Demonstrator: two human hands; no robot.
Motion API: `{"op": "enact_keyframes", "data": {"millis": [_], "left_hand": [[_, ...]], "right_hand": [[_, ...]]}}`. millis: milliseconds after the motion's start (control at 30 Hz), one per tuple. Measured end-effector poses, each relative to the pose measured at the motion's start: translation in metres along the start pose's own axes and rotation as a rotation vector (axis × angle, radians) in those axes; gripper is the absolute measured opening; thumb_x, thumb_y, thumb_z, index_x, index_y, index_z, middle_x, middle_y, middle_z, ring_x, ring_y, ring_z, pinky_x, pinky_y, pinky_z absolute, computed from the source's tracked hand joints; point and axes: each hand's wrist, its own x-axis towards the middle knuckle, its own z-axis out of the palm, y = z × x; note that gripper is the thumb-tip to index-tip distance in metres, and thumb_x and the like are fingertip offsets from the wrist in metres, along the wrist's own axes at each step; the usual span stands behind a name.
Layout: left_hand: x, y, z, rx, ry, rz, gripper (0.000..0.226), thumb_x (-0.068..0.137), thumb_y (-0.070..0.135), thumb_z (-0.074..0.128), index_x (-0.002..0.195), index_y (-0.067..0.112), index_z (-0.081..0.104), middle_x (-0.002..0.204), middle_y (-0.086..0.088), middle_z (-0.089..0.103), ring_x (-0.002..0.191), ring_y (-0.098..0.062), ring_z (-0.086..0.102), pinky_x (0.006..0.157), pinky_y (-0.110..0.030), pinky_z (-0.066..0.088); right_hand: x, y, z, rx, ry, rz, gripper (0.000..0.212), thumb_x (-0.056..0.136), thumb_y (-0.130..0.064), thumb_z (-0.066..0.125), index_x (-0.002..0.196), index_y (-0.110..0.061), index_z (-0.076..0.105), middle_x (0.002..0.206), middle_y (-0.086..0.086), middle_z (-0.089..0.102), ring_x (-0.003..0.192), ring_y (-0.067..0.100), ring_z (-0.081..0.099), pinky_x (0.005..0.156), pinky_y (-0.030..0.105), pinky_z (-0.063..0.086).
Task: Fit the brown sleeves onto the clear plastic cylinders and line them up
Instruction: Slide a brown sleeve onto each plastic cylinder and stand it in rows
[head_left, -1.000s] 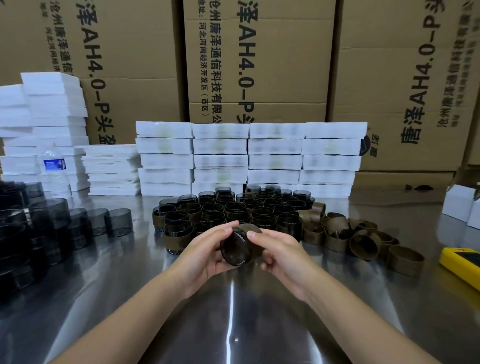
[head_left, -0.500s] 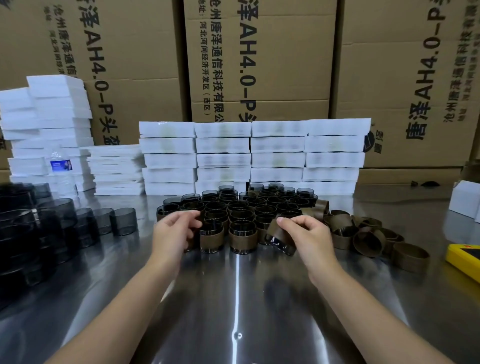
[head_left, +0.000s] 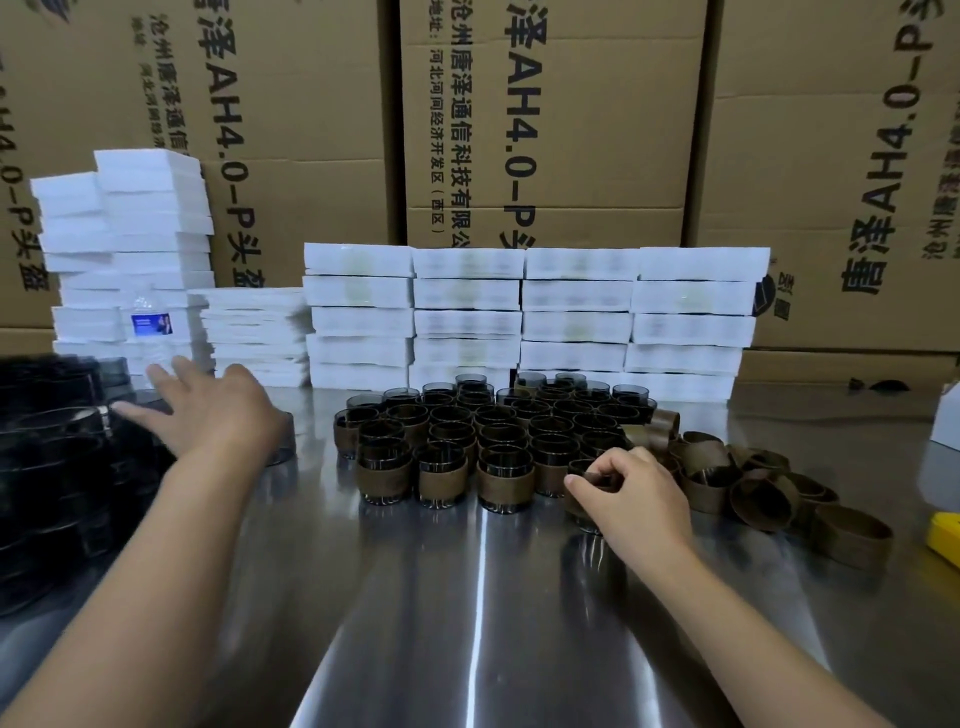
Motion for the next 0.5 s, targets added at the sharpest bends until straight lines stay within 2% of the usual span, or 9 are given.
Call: {"op": "enact_keyframes", "data": {"millis": [67, 133, 300, 433, 500], "left_hand": [[0.007, -0.007, -0.001, 0.05, -0.089, -0.045, 0.051, 0.096, 0.032, 0.046, 0.143, 0.013, 0.04, 0.159, -0.023, 0.003, 0.147, -0.036, -0.006, 0.111, -0.067, -0.001], [0.012, -0.013, 0.004, 0.111, -0.156, -0.063, 0.058, 0.096, 0.043, 0.044, 0.144, 0.012, 0.038, 0.16, -0.022, 0.004, 0.148, -0.034, -0.006, 0.111, -0.068, 0.0], [0.01, -0.024, 0.027, 0.183, -0.234, -0.067, 0.053, 0.095, 0.041, 0.044, 0.142, 0.017, 0.041, 0.154, -0.017, 0.027, 0.145, -0.035, 0.012, 0.113, -0.063, -0.002], [0.003, -0.024, 0.032, 0.216, -0.128, 0.018, 0.051, 0.093, 0.041, 0.048, 0.137, 0.016, 0.046, 0.151, -0.016, 0.03, 0.143, -0.036, 0.016, 0.117, -0.056, 0.0], [0.005, -0.024, 0.022, 0.227, -0.061, 0.031, 0.05, 0.094, 0.041, 0.047, 0.137, 0.016, 0.046, 0.152, -0.016, 0.029, 0.143, -0.035, 0.016, 0.116, -0.058, -0.001]], "right_hand": [[0.0, 0.0, 0.0, -0.006, 0.002, 0.008, 0.023, 0.076, -0.037, 0.07, 0.062, -0.027, 0.054, 0.077, -0.01, 0.049, 0.087, 0.014, 0.051, 0.066, 0.027, 0.03], [0.0, 0.001, 0.0, -0.013, -0.008, 0.013, 0.022, 0.076, -0.037, 0.069, 0.063, -0.026, 0.055, 0.078, -0.01, 0.049, 0.086, 0.014, 0.051, 0.066, 0.028, 0.03], [0.0, 0.002, 0.003, -0.022, -0.018, 0.012, 0.024, 0.076, -0.039, 0.07, 0.062, -0.026, 0.054, 0.078, -0.009, 0.05, 0.085, 0.015, 0.052, 0.066, 0.028, 0.031], [0.0, 0.003, 0.005, -0.025, -0.02, 0.01, 0.027, 0.076, -0.04, 0.071, 0.061, -0.028, 0.053, 0.076, -0.01, 0.049, 0.082, 0.014, 0.051, 0.059, 0.026, 0.029], [0.0, 0.003, 0.006, -0.025, -0.028, 0.012, 0.027, 0.076, -0.04, 0.071, 0.061, -0.028, 0.053, 0.076, -0.01, 0.049, 0.081, 0.013, 0.051, 0.057, 0.024, 0.028]]}}
